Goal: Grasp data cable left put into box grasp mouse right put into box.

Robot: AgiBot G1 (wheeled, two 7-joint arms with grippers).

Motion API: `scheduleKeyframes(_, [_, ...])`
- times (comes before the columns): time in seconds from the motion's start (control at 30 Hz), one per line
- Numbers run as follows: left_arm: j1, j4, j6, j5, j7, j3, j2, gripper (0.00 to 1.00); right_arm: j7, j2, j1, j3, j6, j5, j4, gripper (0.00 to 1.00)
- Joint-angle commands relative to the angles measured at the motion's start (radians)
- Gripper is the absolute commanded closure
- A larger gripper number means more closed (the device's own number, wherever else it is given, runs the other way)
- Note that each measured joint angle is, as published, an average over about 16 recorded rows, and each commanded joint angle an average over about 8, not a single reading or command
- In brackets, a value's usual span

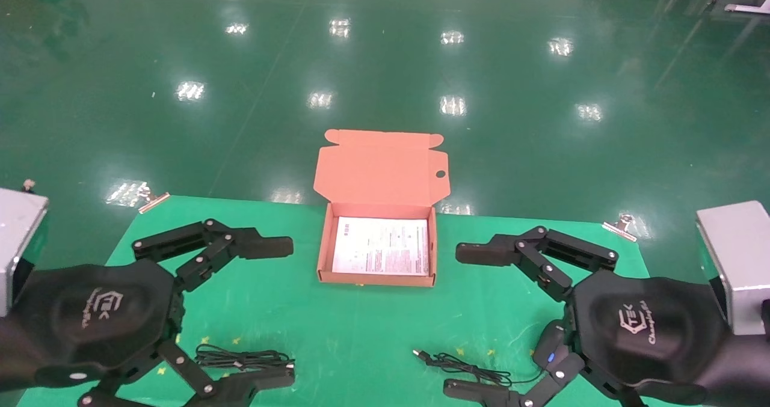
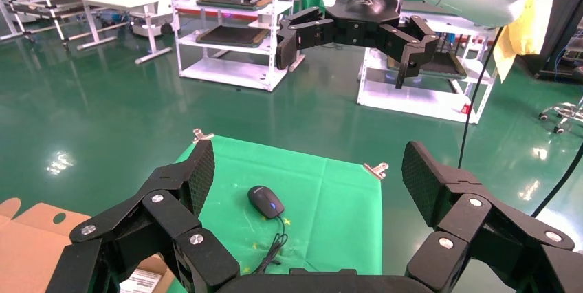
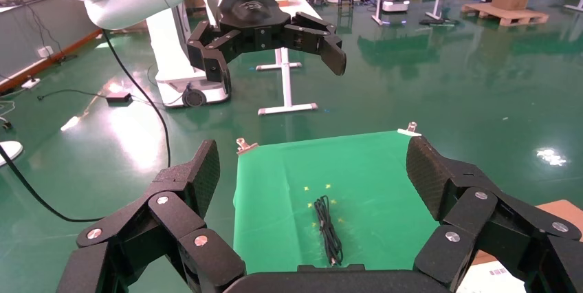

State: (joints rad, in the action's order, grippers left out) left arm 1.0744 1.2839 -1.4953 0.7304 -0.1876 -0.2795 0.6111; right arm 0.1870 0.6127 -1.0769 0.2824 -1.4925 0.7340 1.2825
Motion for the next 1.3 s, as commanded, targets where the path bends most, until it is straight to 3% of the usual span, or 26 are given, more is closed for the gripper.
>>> scheduleKeyframes(0.03, [0.0,0.0,0.0,0.0,0.0,0.0,0.0,0.0,0.0,0.0,0.0,0.0,0.0,0.0,0.0,0.0])
scheduleKeyframes(0.53, [0.002,-0.001,0.002,0.008,0.0,-0.004,0.001,0.0,0.001,0.0,0.001,0.0,-0.001,-0.001,-0.001,0.0])
scheduleKeyframes(0.77, [0.02,0.015,-0.001,0.069,-0.002,-0.026,-0.01,0.0,0.002,-0.012,-0.009,0.017,-0.018,0.036,0.0,0.0])
scheduleKeyframes(1.03, [0.086,0.03,-0.009,0.2,-0.022,-0.084,0.0,0.0,-0.023,-0.02,-0.145,0.117,-0.057,0.28,0.059,0.0])
scheduleKeyframes(1.3, [0.198,0.038,-0.046,0.418,-0.039,-0.197,0.046,0.0,-0.156,0.039,-0.367,0.375,-0.083,0.6,0.077,0.0])
